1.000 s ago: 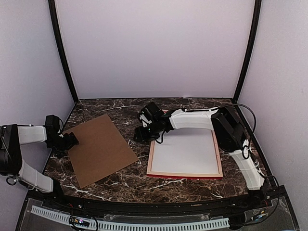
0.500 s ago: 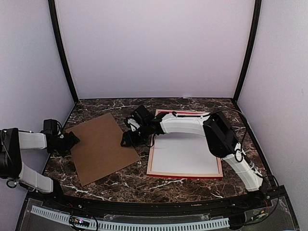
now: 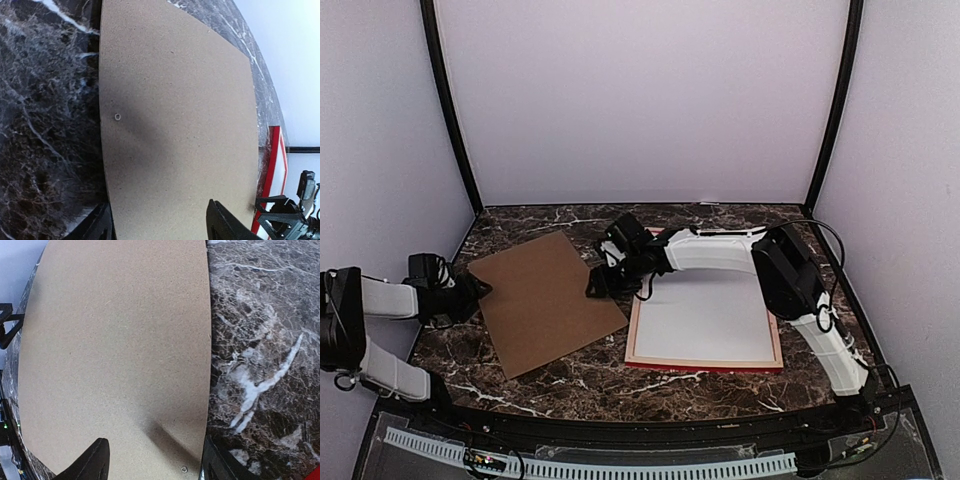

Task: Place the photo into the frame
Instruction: Pick up the backboard from the center of the board.

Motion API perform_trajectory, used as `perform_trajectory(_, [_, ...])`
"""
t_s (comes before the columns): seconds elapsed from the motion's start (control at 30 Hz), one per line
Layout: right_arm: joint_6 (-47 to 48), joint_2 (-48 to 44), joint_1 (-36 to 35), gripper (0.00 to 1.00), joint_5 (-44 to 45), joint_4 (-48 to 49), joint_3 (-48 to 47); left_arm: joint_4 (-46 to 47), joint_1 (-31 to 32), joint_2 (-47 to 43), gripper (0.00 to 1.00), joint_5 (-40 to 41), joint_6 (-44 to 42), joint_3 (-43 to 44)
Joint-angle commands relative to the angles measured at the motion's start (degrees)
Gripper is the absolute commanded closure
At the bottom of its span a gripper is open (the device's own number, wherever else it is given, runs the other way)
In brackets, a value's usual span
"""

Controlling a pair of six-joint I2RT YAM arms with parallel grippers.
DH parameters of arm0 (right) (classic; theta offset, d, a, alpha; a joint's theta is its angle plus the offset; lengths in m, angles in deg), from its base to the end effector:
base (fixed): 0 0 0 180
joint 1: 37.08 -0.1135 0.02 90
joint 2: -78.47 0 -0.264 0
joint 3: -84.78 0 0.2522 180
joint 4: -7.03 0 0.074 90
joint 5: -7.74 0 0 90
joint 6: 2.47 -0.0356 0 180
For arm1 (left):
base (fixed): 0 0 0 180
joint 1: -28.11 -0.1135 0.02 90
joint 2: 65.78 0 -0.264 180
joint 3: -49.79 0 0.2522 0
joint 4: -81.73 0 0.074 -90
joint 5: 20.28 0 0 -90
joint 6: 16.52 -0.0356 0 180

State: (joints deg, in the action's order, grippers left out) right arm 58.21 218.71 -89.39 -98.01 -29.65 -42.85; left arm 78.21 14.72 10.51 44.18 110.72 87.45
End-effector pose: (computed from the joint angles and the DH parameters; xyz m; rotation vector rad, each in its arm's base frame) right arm 0.3223 0.4330 0.1452 -0.6561 2.5493 0.9127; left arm 0.2303 0.0391 0.1413 -0.7793 2.1917 -0.7254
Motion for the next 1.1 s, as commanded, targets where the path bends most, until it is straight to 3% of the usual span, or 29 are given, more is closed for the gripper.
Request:
perform_trajectory(0.0, [-0.5,-0.8,-1.8,0.36,-3.7,2.6,2.6,3.0,1.9,-5.4,0.34,-14.8,2.9,0.2])
perform_trajectory(0.27, [-1.1,-4.3,-0.5,0.36,-6.2,6.9,9.2,3.4,3.1,-10.3,0.4,-18.3,3.8,3.8])
perform_trajectory(0.63, [-0.7,-6.4,-0.1,0.37,-15.7,15.3,15.9,2.1,7.4,-10.9,0.39,-20.4,2.1,10.9])
perform_trajectory(0.87, [-0.5,-7.9,-0.2,0.37,-17.2,17.7,19.3,-13.4,9.5,-10.7,0.4,-12.7,-1.7,19.6])
perform_trajectory(0.93, [-0.5,-8.1,-0.1,0.37,-17.2,17.8,19.6,-17.6,9.7,-10.4,0.44,-10.7,-2.7,21.9])
perform_trajectory(1.07, [-0.6,-8.4,-0.2,0.37,-17.2,18.0,20.0,-23.4,10.8,-8.7,0.6,-8.8,-4.9,25.8])
